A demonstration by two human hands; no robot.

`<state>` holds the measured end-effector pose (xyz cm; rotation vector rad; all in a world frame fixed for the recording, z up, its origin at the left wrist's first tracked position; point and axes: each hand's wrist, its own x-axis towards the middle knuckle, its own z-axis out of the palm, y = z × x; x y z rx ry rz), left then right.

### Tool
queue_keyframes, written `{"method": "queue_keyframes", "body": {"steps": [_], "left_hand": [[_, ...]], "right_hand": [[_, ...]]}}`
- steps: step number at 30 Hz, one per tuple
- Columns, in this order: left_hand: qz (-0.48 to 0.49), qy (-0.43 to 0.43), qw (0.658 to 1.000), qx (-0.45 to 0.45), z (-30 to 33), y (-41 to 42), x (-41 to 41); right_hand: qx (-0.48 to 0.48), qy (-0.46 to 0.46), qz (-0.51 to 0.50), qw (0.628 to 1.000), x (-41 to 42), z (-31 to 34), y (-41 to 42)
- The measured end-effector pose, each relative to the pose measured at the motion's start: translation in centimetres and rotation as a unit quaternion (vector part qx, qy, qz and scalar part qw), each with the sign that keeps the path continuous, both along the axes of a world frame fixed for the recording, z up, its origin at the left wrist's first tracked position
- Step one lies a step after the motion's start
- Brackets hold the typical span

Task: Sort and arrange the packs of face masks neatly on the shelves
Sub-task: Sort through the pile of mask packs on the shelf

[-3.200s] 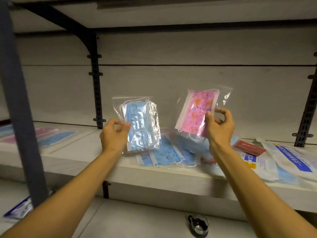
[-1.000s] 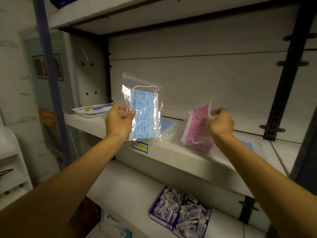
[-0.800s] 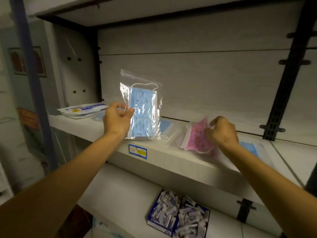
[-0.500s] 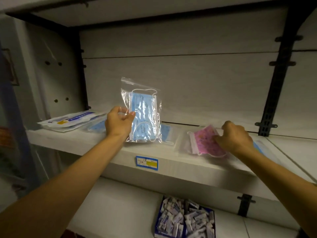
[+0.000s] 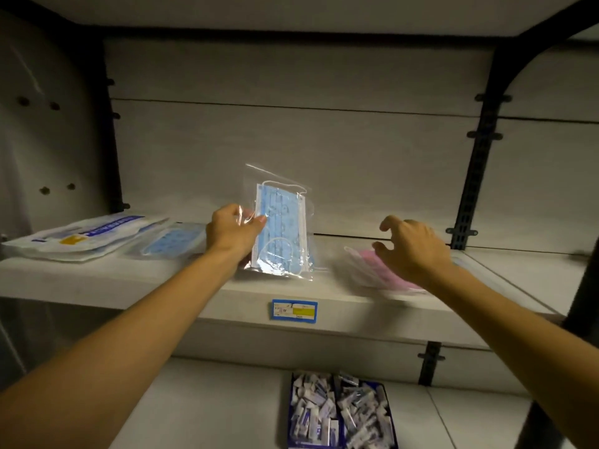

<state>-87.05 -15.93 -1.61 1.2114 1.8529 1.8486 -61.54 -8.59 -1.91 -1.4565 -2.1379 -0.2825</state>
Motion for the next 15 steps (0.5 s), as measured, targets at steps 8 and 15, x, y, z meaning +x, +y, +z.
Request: {"method": "queue_keyframes", "body": {"steps": [8, 15], "left_hand": [[-0.015, 0.074, 0.996, -0.043, 0.2, 2.7, -0.5], [-0.02, 0.154, 0.983, -0.095, -0.5, 5.5, -0.1]], "right_hand": [[-0.002, -0.041, 0.018, 0.999, -1.9, 0.2, 0.8], [-0.004, -0.071, 0.045, 0.997, -2.2, -0.2, 3.0]]}}
